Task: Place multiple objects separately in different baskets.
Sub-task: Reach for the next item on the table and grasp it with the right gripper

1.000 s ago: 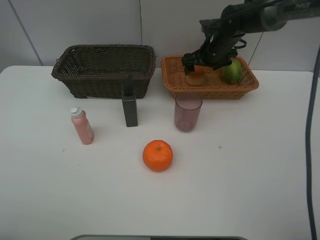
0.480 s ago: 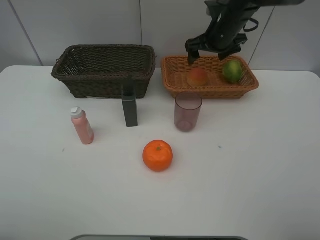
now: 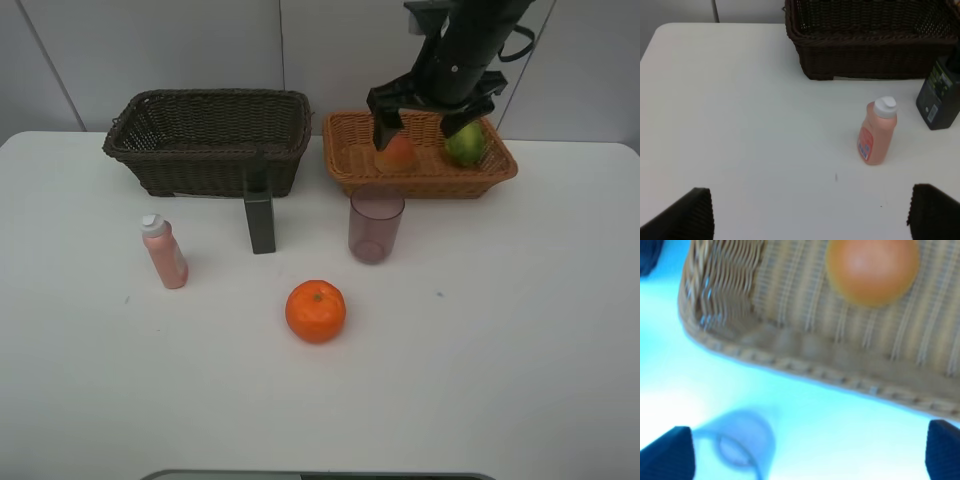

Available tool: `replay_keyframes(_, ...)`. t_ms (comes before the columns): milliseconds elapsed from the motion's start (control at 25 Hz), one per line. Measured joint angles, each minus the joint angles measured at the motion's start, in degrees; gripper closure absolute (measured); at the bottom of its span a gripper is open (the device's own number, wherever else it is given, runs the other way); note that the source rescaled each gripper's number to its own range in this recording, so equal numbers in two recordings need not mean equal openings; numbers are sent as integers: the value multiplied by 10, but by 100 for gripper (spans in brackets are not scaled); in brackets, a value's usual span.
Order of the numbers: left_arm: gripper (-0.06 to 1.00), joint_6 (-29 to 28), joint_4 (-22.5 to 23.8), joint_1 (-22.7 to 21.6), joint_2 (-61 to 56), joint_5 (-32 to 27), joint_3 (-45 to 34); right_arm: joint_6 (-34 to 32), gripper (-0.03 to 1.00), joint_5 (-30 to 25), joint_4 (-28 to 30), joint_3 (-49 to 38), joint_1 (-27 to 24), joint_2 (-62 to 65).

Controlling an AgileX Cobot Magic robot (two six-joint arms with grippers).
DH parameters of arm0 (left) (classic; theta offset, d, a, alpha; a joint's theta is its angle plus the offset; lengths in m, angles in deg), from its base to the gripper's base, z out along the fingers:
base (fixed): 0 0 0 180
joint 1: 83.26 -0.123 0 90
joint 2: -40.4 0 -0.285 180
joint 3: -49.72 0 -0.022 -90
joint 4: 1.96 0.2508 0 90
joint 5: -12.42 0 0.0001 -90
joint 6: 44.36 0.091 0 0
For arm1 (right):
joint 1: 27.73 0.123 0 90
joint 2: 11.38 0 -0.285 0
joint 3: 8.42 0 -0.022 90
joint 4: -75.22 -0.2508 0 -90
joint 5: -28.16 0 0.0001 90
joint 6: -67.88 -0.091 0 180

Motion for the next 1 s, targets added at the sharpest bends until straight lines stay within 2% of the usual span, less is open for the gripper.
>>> replay_keyframes(640, -6, 0, 0, 0, 0, 0, 0, -90, 1, -7, -9, -160, 51, 104)
replay_keyframes(840, -6, 0, 0, 0, 0, 0, 0, -94, 1, -9, -10, -183, 96, 116)
replay_keyframes(1000, -6, 0, 0, 0, 0, 0, 0, -94, 1, -5, -17, -185, 151, 117)
